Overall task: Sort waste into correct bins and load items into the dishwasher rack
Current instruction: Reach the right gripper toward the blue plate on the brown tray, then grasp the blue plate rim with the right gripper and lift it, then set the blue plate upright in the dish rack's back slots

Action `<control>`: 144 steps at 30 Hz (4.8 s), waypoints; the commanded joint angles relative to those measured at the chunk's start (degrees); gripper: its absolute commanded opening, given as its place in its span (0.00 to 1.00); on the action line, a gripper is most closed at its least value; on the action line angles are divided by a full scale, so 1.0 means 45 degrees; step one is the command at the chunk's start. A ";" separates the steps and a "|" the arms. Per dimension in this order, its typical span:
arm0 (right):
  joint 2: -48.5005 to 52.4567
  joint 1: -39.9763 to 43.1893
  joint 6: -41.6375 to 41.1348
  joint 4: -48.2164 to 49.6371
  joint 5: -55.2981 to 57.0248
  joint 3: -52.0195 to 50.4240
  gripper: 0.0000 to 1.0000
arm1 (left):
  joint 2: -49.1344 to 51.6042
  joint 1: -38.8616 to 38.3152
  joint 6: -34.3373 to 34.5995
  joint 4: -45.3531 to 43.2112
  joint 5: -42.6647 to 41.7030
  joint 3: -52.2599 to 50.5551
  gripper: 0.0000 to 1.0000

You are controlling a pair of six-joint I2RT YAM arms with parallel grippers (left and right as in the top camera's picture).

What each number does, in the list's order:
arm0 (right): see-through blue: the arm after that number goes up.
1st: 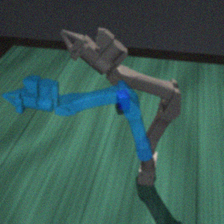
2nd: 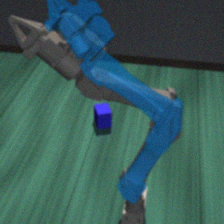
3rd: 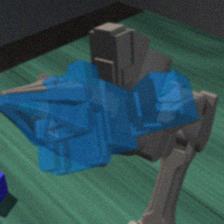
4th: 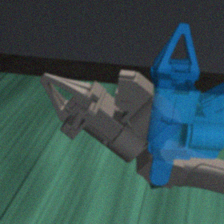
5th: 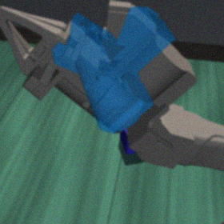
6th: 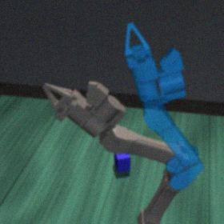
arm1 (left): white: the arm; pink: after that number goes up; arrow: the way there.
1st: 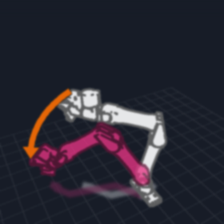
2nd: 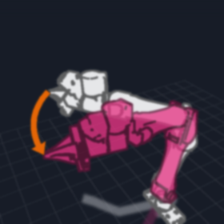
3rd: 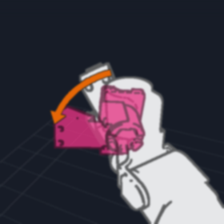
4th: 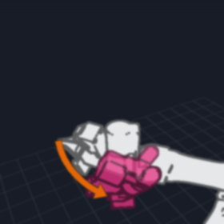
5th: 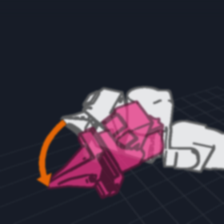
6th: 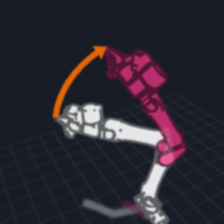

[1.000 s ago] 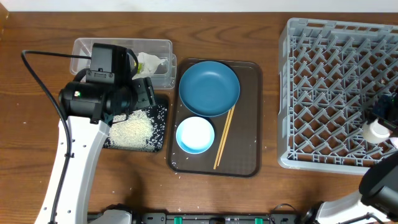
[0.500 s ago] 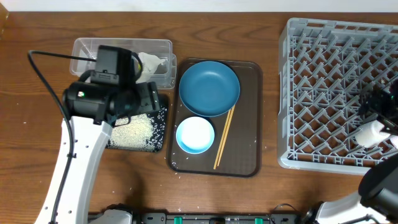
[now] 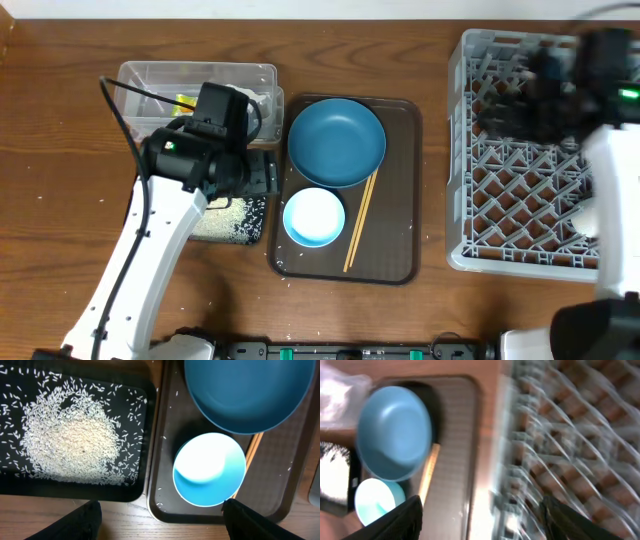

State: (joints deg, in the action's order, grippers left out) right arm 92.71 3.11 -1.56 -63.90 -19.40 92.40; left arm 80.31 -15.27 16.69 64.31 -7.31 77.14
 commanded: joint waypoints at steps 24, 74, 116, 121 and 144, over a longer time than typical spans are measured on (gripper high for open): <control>0.6251 -0.5348 -0.5260 0.4391 0.3915 0.0418 0.01 | 0.0121 -0.0034 -0.0024 0.0083 0.0063 -0.0107 0.80; 0.5921 0.4959 0.8806 1.2410 1.8263 0.2089 0.01 | 0.0121 -0.0034 0.0262 0.0306 0.0068 -0.0107 0.80; 0.6096 0.4959 1.0720 1.1676 1.5654 0.2079 0.01 | 0.0121 -0.0034 0.0359 0.0311 0.0063 -0.0107 0.80; 0.6091 0.4959 1.0248 1.1667 1.6126 0.2079 0.01 | 0.0121 -0.0034 0.0359 0.0316 0.0063 -0.0107 0.80; 0.5537 0.4959 0.4949 0.7868 1.6650 0.2084 0.01 | 0.0121 -0.0034 0.0359 0.0311 0.0063 -0.0107 0.80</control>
State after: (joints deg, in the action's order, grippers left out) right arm 119.00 24.97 27.22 -25.54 53.36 102.43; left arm 80.58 -15.27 18.02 65.56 -7.31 77.03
